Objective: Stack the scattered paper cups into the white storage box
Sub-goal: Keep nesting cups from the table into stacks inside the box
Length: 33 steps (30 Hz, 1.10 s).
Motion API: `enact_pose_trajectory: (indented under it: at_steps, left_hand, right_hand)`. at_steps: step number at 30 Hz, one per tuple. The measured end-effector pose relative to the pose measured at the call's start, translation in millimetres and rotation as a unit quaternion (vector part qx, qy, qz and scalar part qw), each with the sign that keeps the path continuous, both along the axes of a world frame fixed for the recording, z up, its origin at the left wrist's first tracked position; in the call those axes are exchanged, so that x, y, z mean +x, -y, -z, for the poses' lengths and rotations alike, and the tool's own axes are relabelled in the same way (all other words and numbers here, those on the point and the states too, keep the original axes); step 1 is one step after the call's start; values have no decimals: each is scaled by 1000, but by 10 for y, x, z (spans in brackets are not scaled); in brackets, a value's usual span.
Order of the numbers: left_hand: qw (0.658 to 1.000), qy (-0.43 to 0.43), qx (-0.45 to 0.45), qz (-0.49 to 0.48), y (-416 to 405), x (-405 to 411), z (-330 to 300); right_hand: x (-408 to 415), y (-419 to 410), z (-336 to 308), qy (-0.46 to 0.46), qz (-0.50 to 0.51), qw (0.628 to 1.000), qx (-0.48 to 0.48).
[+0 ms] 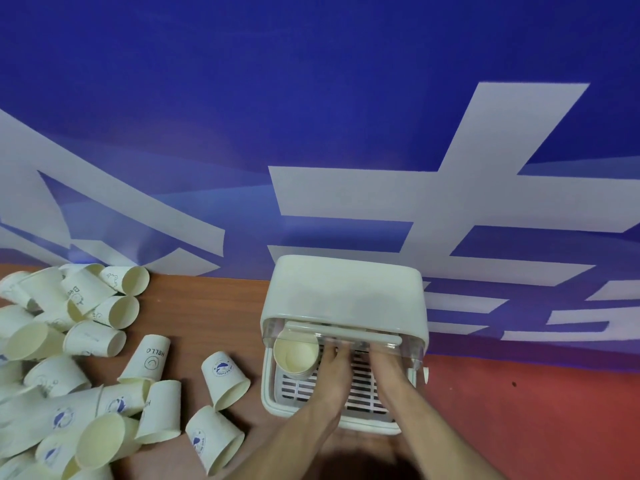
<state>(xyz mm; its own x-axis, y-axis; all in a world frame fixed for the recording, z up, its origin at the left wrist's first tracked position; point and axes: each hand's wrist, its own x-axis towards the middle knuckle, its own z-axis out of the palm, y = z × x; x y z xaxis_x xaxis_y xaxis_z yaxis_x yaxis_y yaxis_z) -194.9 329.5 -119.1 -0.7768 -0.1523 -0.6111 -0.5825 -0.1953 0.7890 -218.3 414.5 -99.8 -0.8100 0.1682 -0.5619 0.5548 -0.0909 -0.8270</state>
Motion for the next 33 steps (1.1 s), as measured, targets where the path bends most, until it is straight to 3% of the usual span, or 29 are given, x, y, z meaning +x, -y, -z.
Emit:
enact_pose_trajectory:
  at_steps: [12, 20, 24, 28, 33]
  left_hand:
    - [997, 15, 18, 72, 22, 154, -35]
    - [993, 23, -12, 118, 206, 618, -8]
    - [981, -43, -84, 170, 462, 886, -407]
    - [955, -115, -174, 212, 858, 1066, -583]
    - [914, -164, -288, 235, 1415, 1131, -818]
  right_hand:
    - [112, -37, -84, 21, 29, 999, 10]
    - [607, -9, -139, 33, -15, 994, 108]
    - [844, 154, -320, 17, -64, 992, 106]
    - [1006, 329, -551, -43, -128, 977, 166]
    - [1111, 542, -802, -136, -256, 924, 250]
